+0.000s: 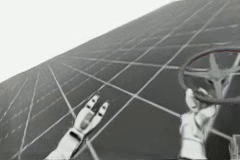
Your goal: Pick up and drop off the object
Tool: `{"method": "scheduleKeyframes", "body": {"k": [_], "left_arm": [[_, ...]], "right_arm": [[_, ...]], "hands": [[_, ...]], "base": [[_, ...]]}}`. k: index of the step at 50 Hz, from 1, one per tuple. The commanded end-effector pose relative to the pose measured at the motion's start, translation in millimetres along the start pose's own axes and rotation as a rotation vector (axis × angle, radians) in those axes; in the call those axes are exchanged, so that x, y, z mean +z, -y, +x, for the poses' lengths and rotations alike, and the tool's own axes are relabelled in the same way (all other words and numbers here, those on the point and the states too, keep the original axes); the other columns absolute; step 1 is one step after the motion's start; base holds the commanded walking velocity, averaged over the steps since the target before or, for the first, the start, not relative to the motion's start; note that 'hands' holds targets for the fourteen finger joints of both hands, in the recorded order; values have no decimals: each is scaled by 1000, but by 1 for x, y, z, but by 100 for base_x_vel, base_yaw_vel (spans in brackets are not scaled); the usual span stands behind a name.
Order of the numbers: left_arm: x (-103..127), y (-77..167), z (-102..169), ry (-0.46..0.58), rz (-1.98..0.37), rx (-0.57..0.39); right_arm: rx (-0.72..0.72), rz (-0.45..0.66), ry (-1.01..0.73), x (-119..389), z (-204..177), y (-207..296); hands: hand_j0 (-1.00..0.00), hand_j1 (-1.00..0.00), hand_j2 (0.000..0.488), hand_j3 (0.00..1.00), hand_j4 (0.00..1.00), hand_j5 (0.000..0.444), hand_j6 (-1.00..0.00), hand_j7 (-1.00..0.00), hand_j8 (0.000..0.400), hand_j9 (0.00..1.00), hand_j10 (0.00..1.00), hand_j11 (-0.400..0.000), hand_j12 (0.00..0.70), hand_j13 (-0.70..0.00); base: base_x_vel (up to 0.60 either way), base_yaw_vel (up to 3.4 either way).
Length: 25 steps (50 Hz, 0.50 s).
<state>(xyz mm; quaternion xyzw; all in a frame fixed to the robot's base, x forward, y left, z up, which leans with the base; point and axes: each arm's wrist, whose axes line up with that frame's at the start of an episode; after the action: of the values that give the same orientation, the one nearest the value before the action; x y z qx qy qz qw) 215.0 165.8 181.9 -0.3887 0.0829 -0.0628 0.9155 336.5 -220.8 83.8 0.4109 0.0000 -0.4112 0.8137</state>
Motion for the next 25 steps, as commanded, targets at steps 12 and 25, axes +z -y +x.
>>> {"method": "scheduleKeyframes", "body": {"k": [12,25], "left_arm": [[2,-4,-1,12,-27,-22],[2,-4,-1,12,-27,-22]], "right_arm": [[61,8,64,14,-6,-18],[61,8,64,14,-6,-18]], "hands": [[0,0,0,1000,1000,0,0,0,0,1000,1000,-400,0,-700],[0,0,0,1000,1000,0,0,0,0,1000,1000,-400,0,-700]], "base": [[23,164],[28,124]]}}
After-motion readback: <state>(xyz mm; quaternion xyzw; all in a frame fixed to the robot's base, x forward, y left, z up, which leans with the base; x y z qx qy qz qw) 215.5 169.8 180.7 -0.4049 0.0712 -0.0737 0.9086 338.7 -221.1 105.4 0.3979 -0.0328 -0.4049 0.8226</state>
